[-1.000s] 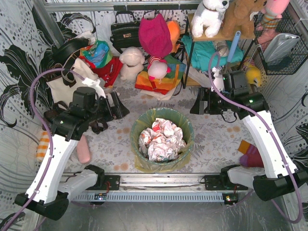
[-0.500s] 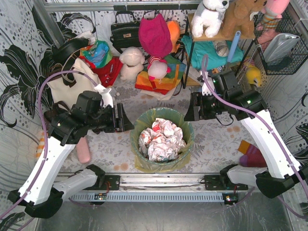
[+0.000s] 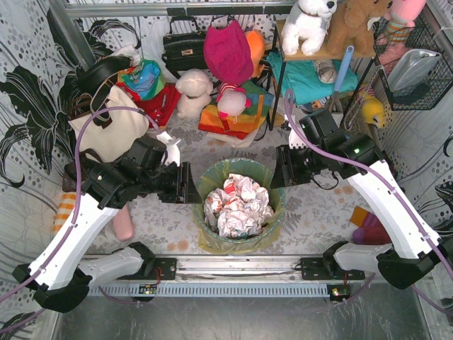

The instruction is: Tie the trash bag

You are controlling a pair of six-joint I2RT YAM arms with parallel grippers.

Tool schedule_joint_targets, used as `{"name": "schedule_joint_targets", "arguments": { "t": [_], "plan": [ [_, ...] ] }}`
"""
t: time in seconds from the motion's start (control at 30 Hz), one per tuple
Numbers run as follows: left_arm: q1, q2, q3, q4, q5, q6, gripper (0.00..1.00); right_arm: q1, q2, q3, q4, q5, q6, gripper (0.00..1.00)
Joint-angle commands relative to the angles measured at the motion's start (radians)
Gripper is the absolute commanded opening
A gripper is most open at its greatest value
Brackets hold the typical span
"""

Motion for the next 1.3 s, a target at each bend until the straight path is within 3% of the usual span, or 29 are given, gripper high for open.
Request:
{"name": "schedule_joint_targets", "arguments": {
  "t": [0.0,0.27,0.47,0.7,1.27],
  "plan": [
    [-0.014,-0.001,0.004,0.013,0.02,-0.001,0.49,0.008,0.003,-0.032,-0.021,0.011,0.018,0.39],
    [-0.02,-0.003,-0.014,0.024,0.001,-0.009,0.31,0.008,0.0,-0.072,0.004,0.015,0.027,0.23],
    [-0.02,0.009,-0.001,0.023,-0.042,-0.011,0.22,0.008,0.003,-0.073,0.019,0.014,0.031,0.06],
    [-0.02,0.046,0.027,0.049,-0.159,-0.02,0.01,0.008,0.0,-0.076,0.066,0.027,0.073,0.0],
    [-0.019,0.201,0.163,0.12,-0.466,0.048,0.0,0.008,-0.028,-0.146,0.304,0.132,0.229,0.0]
  ]
}}
